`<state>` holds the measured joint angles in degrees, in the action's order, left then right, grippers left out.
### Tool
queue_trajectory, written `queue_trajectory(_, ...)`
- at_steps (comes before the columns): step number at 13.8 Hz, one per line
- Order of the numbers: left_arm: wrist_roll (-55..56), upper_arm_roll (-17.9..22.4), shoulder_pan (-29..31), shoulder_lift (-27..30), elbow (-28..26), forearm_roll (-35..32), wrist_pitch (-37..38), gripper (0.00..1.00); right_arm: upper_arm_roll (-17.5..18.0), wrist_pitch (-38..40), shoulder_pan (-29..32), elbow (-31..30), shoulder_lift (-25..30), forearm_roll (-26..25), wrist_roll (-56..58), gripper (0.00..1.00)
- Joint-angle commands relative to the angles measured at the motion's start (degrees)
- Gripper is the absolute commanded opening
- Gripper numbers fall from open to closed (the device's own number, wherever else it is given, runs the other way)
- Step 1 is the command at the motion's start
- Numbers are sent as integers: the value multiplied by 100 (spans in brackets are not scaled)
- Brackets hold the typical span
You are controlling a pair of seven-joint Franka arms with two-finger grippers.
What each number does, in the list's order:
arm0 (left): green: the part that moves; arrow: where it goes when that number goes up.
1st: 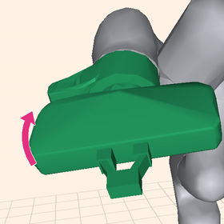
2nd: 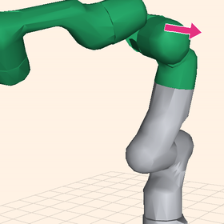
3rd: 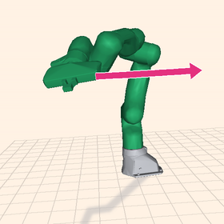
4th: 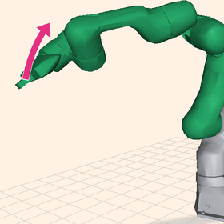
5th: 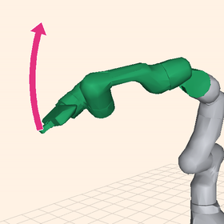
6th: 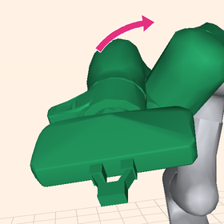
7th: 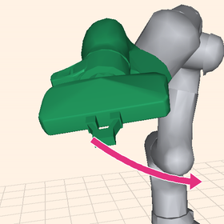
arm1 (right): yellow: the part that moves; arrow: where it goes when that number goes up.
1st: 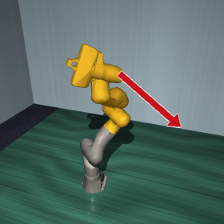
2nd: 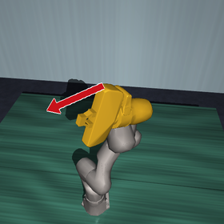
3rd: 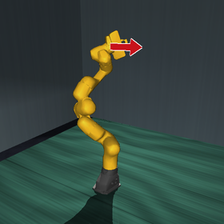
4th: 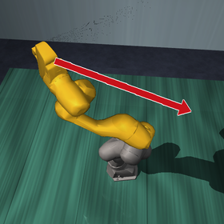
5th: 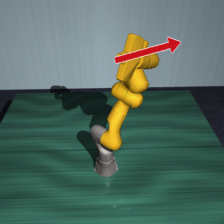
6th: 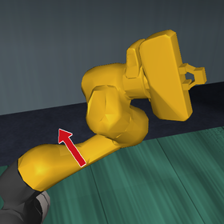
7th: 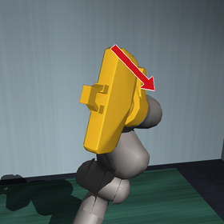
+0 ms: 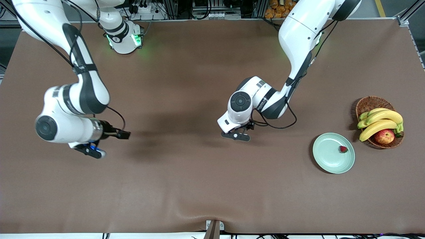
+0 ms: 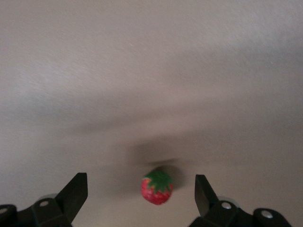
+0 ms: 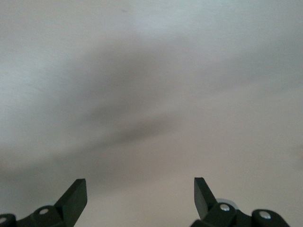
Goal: Collect all strawberries into plate
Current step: 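Grasp the second strawberry with the left gripper while the right grasps the third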
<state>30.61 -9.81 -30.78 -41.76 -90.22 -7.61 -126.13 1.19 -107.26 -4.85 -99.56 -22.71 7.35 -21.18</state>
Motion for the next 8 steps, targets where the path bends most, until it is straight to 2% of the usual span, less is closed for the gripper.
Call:
queue_trajectory(1, -11, 58, -156, -122, -4, 94, -17, 100, 92, -215, 342, -1142, 959, -417, 516, 100)
queue_trajectory(4, -117, 58, -201, -192, -4, 41, -17, 100, 92, -390, 834, -1828, 1399, -445, 1333, 100)
queue_trajectory(8, -117, 58, -271, -236, 22, 67, -17, 100, 92, -1242, 1327, -2786, 1655, -506, 2134, 100)
